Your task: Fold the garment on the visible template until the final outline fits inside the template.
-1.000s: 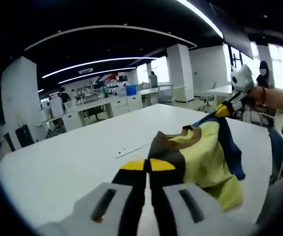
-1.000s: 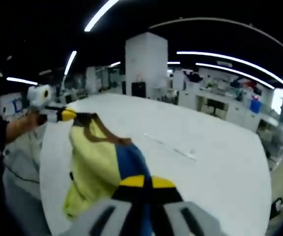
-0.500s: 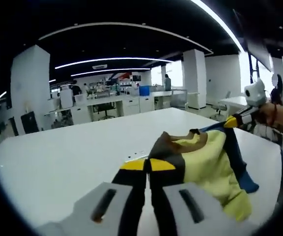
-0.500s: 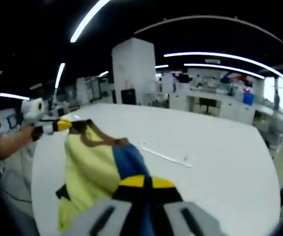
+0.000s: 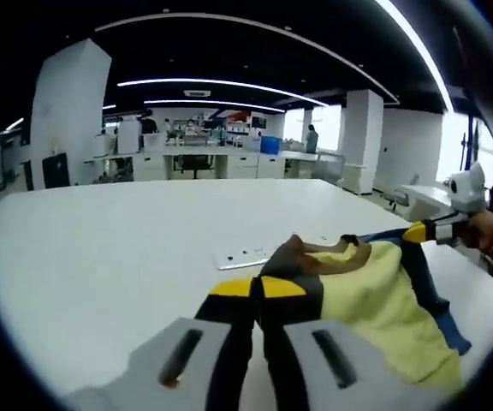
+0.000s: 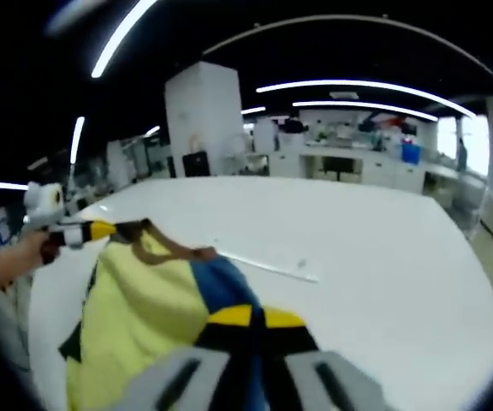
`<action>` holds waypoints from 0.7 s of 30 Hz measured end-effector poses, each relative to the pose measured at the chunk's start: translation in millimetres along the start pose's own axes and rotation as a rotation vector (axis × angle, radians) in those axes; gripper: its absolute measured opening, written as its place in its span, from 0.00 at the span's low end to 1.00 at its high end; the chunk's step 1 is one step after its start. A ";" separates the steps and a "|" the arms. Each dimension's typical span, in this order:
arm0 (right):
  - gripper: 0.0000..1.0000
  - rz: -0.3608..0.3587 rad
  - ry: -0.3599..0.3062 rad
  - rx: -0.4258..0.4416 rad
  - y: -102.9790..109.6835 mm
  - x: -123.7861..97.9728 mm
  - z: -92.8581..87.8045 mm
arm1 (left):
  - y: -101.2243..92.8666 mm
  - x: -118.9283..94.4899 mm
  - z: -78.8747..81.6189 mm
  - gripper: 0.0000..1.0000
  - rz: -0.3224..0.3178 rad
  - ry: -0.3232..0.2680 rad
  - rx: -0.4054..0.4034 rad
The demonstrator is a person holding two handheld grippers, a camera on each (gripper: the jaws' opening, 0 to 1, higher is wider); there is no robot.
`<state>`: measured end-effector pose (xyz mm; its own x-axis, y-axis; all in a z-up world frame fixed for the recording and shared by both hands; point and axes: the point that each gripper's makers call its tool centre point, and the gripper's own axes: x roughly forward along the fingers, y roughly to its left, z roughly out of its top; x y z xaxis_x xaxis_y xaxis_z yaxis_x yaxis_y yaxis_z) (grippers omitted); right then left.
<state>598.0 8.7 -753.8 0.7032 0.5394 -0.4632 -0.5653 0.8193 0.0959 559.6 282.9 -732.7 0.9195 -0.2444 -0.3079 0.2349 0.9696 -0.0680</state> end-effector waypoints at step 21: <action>0.00 -0.064 0.078 0.056 -13.8 49.0 -43.8 | 19.6 46.2 -55.7 0.00 0.084 0.115 0.006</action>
<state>621.4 15.4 -816.4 0.7002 0.4711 -0.5364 -0.4941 0.8621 0.1123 589.2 291.2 -801.1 0.8937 -0.1597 -0.4192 0.1611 0.9864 -0.0324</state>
